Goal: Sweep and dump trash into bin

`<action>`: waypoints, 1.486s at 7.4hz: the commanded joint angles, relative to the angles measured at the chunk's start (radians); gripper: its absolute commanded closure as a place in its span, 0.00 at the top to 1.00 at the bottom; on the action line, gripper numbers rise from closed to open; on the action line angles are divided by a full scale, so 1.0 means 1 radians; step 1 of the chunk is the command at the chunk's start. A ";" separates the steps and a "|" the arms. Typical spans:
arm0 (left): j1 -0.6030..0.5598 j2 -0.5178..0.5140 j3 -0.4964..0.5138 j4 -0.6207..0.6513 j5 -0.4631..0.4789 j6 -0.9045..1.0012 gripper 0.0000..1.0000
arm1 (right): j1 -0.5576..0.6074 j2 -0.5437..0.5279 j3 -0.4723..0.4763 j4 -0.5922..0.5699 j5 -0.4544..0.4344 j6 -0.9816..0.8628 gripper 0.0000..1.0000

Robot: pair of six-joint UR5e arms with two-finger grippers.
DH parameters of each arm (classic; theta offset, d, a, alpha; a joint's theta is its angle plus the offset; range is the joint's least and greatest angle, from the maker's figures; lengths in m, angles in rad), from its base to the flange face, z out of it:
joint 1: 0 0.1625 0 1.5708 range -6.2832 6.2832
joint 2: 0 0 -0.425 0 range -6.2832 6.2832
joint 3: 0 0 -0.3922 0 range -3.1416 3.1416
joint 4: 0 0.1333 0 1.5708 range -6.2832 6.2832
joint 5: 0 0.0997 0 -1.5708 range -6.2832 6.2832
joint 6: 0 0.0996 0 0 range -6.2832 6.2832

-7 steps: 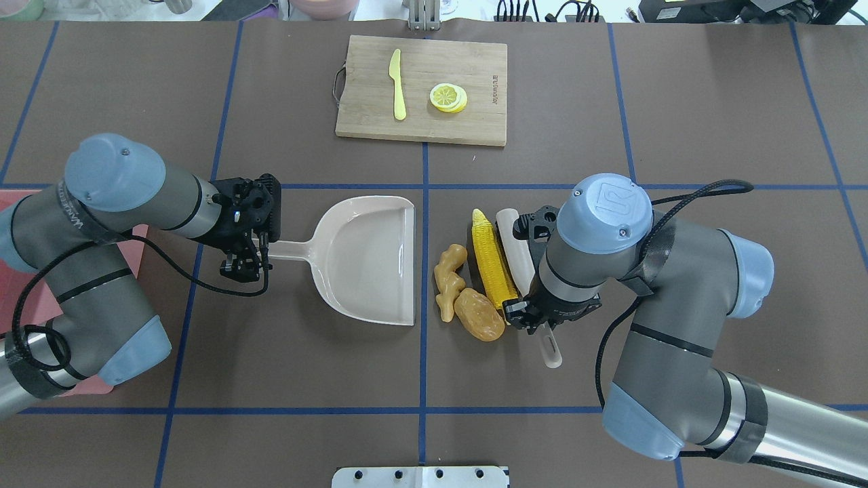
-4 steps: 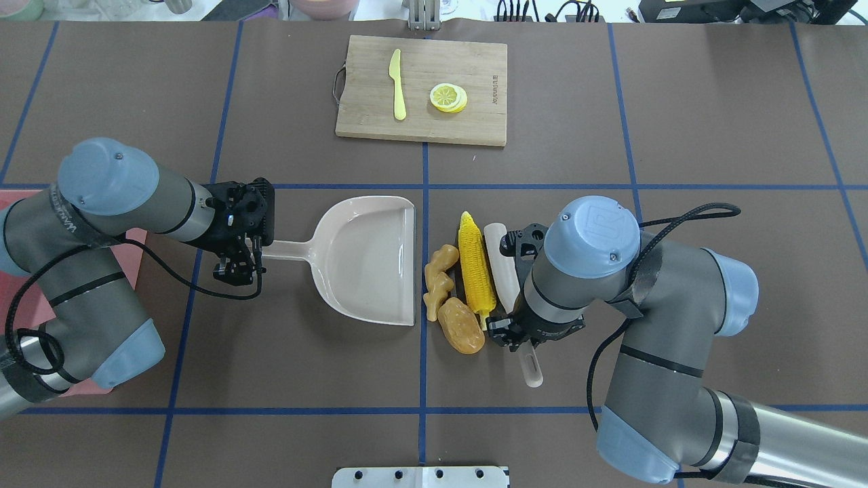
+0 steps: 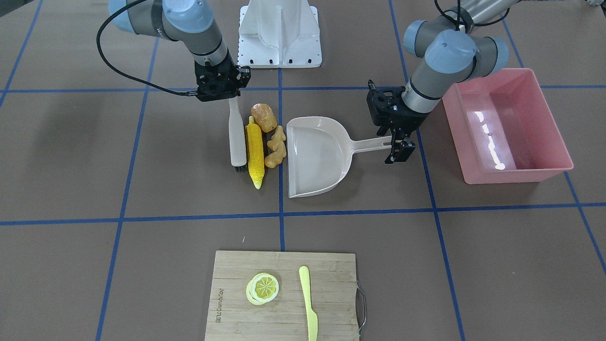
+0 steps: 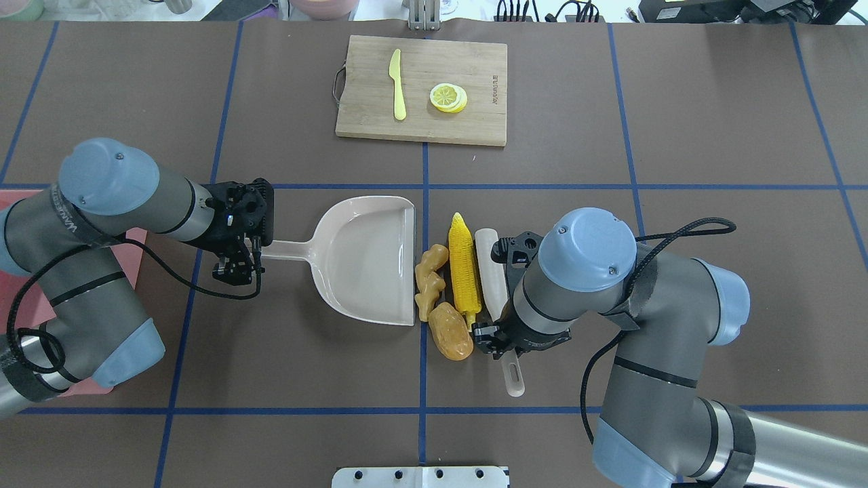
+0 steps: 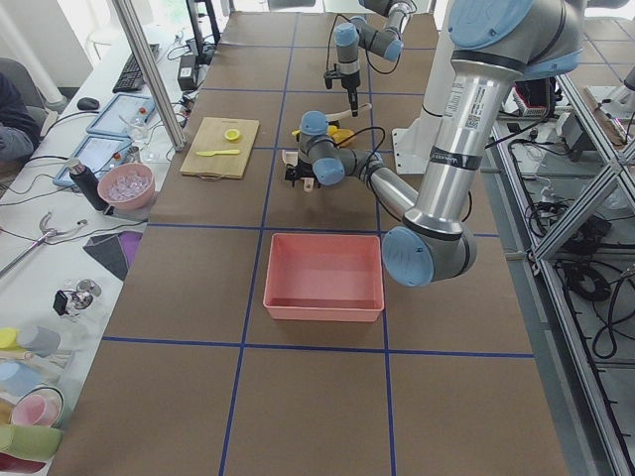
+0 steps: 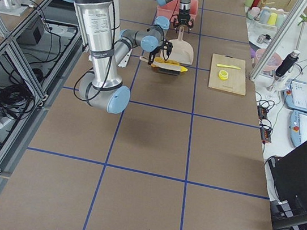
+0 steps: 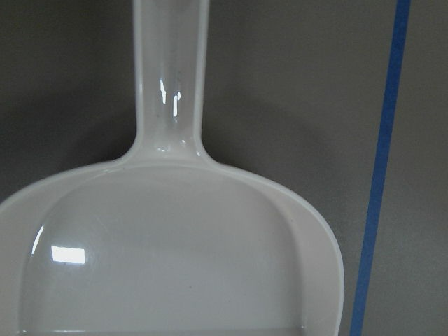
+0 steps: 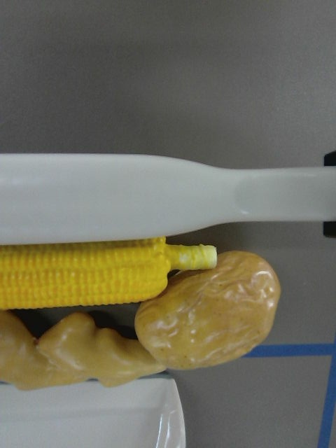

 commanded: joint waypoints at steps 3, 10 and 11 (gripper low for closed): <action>0.000 0.022 -0.011 -0.020 0.005 0.001 0.93 | -0.004 0.067 -0.108 0.140 -0.027 0.065 0.00; -0.001 0.049 -0.017 -0.054 0.003 -0.002 0.93 | 0.019 0.162 -0.219 0.492 -0.072 0.313 0.00; -0.003 0.049 -0.017 -0.054 0.003 -0.005 0.93 | 0.031 0.164 -0.224 0.533 -0.075 0.355 0.00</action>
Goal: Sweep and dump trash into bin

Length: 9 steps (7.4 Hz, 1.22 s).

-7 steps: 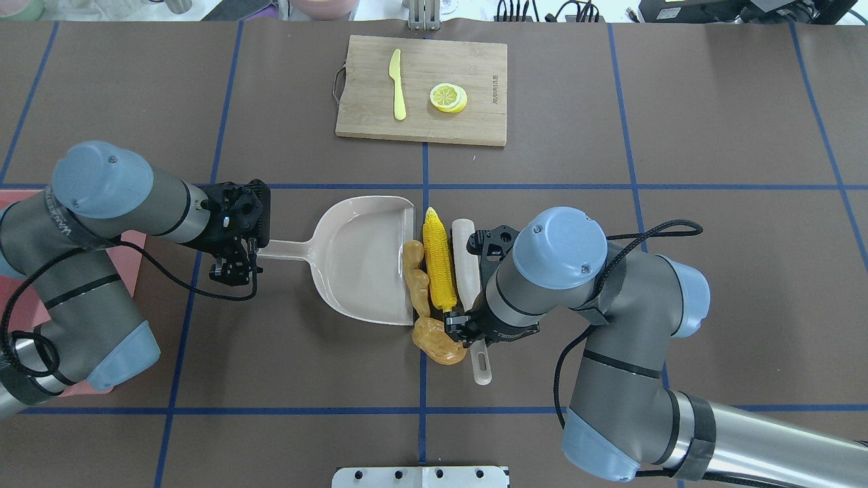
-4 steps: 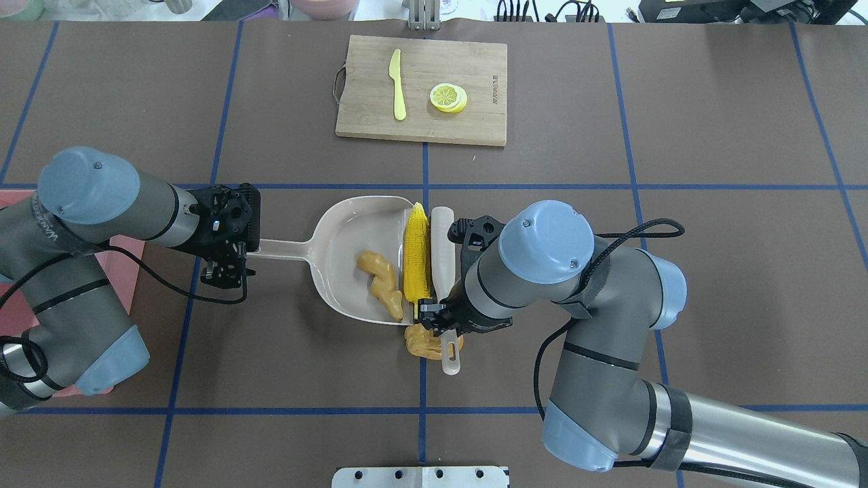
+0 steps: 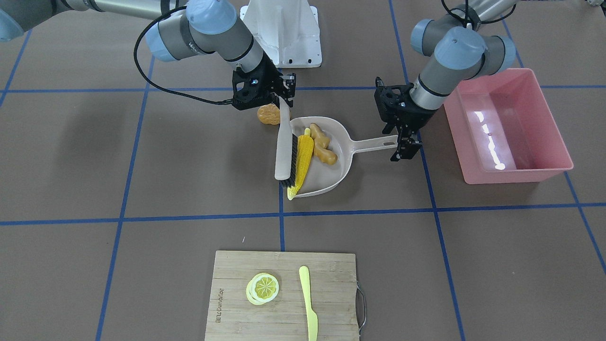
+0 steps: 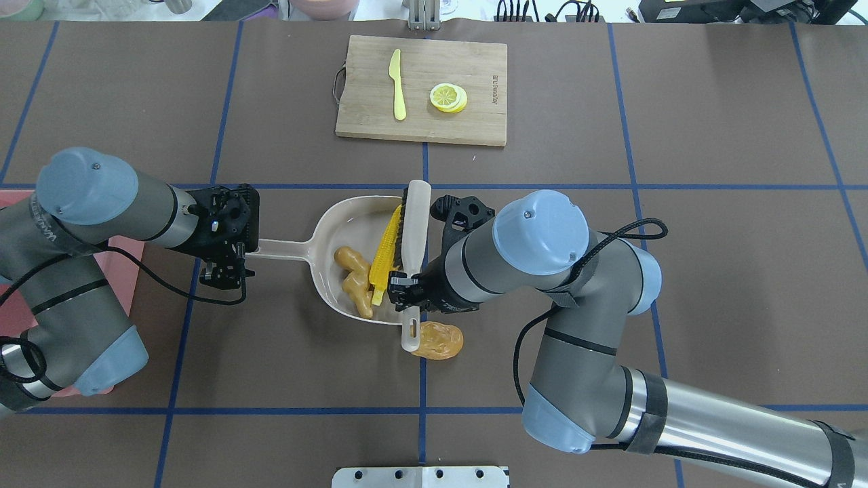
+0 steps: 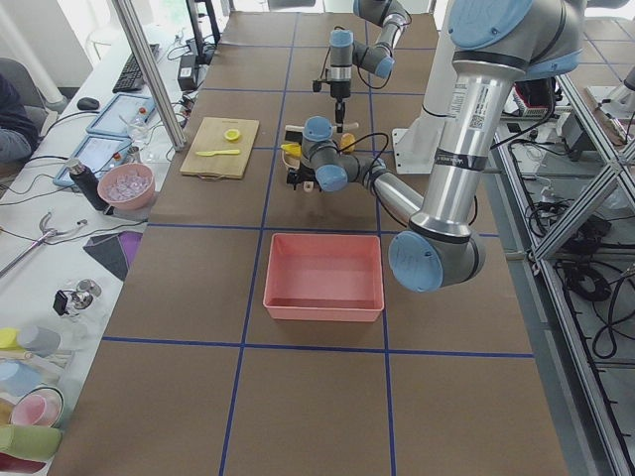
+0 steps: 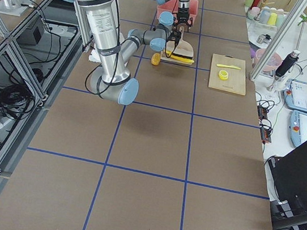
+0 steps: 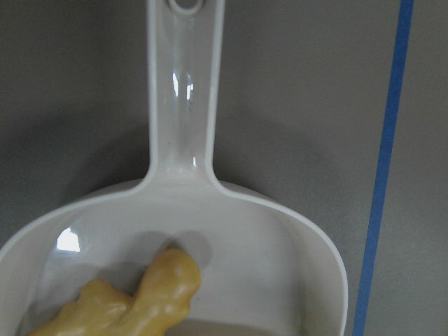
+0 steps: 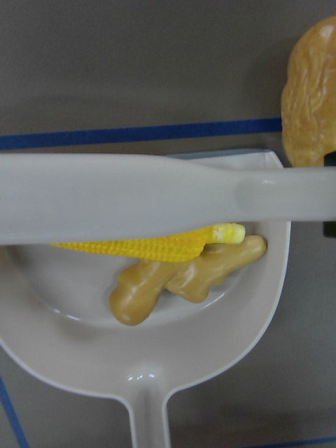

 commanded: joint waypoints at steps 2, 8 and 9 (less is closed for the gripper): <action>-0.001 0.001 0.001 0.001 0.003 -0.003 0.93 | 0.069 0.004 -0.004 0.047 0.066 0.065 0.00; -0.001 0.001 0.001 -0.002 -0.002 -0.010 0.93 | 0.108 -0.134 0.254 -0.339 0.166 0.119 0.00; -0.001 0.001 0.001 -0.002 -0.003 -0.010 0.93 | 0.068 -0.187 0.317 -0.339 0.134 0.184 0.00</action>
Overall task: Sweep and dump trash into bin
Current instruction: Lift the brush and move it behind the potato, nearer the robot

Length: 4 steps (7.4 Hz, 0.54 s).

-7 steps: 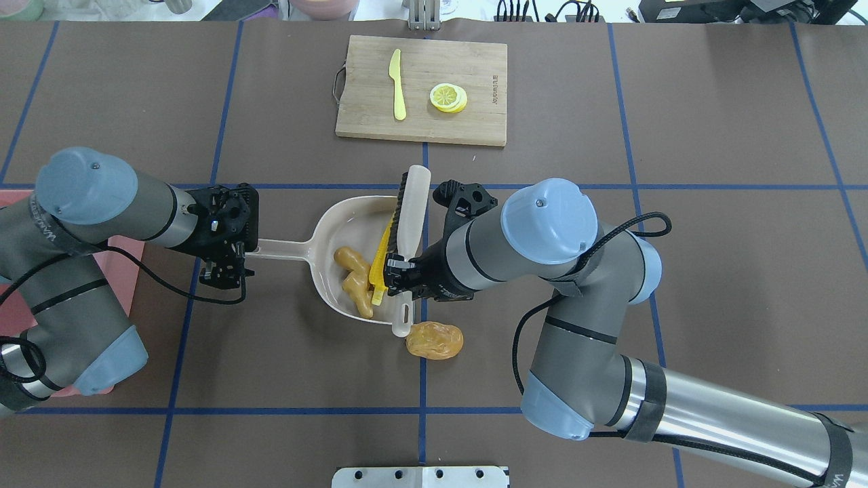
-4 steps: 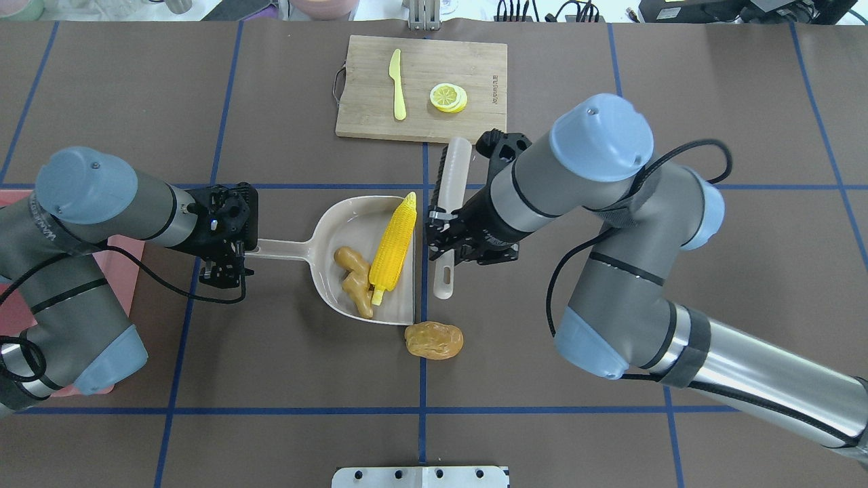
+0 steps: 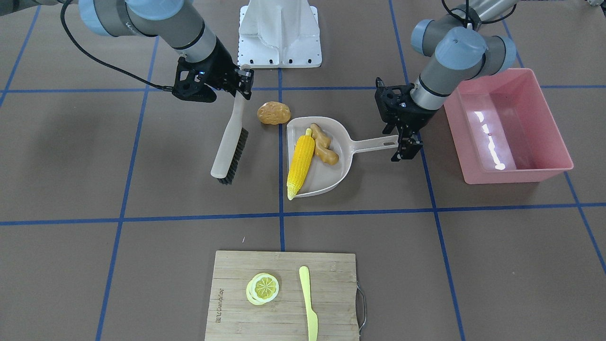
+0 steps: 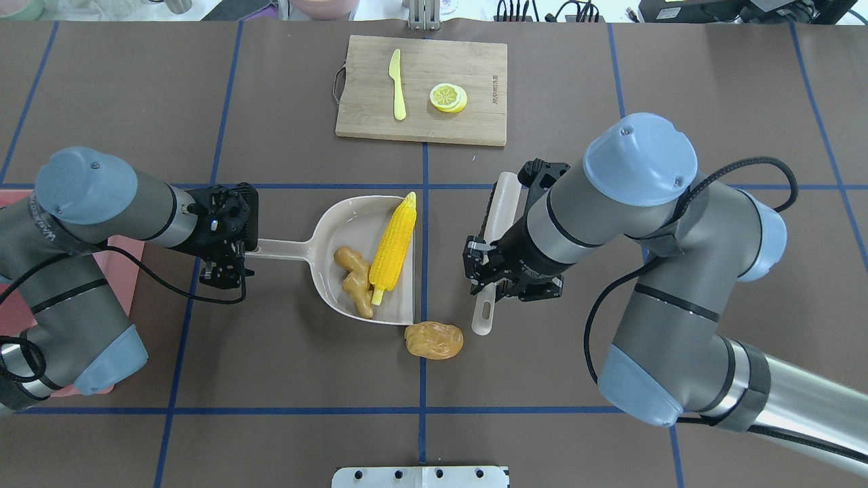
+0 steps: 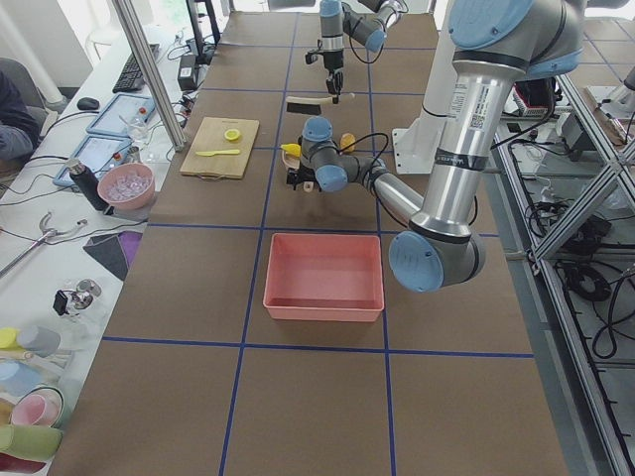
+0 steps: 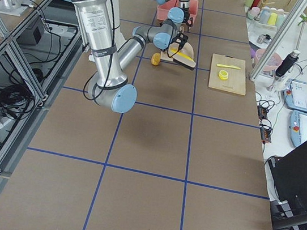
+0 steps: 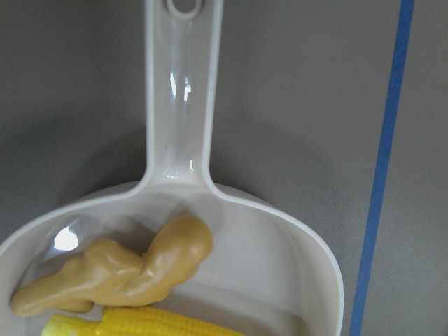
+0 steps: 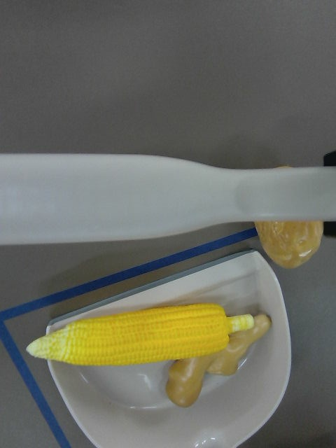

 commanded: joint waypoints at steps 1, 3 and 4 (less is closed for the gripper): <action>0.000 0.000 -0.002 0.000 -0.003 0.000 0.93 | -0.076 -0.058 0.083 -0.006 -0.062 0.170 0.00; 0.002 0.000 -0.002 0.000 -0.003 0.000 0.93 | -0.172 -0.058 0.097 -0.005 -0.125 0.301 0.00; 0.003 0.000 -0.002 0.000 -0.003 0.000 0.93 | -0.226 -0.059 0.105 -0.008 -0.133 0.309 0.00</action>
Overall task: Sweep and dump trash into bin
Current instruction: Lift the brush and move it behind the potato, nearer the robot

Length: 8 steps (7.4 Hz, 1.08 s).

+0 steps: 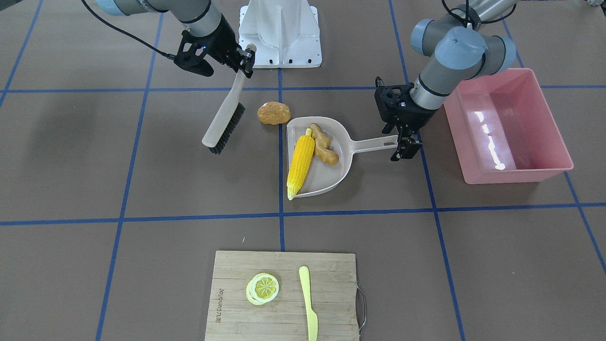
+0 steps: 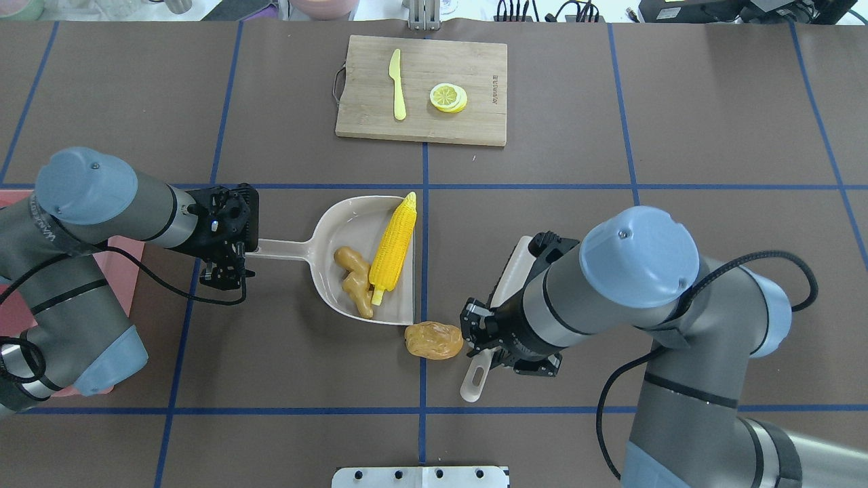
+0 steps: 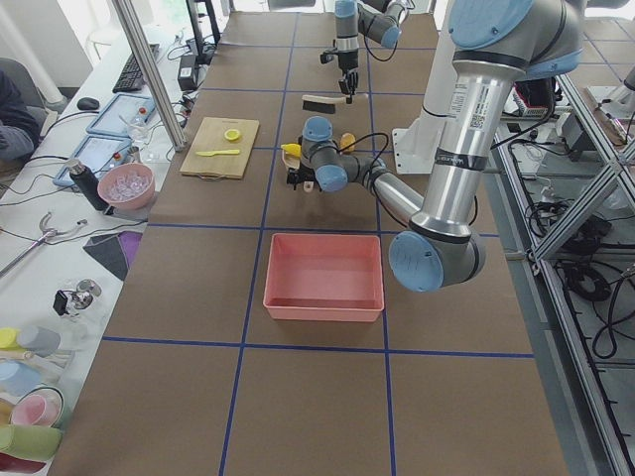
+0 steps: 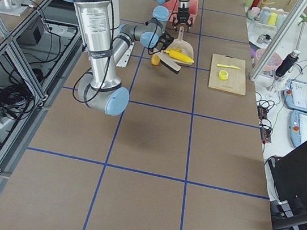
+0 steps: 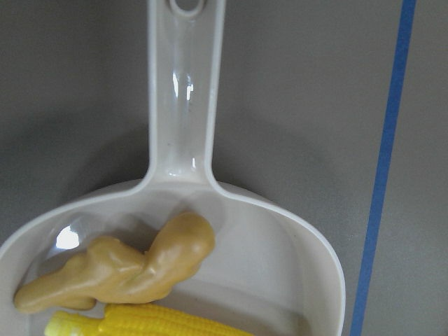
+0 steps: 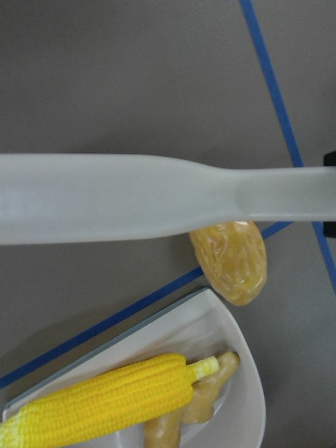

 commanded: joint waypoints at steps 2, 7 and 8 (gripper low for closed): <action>0.000 -0.002 0.000 0.000 0.001 0.000 0.93 | -0.135 -0.005 0.037 -0.007 -0.080 0.103 0.00; 0.003 0.000 -0.014 0.002 0.003 0.011 0.93 | -0.155 -0.051 0.062 -0.004 -0.080 0.037 0.00; -0.002 0.002 -0.014 0.003 0.003 0.012 0.90 | -0.148 -0.051 0.062 -0.004 -0.075 0.034 0.00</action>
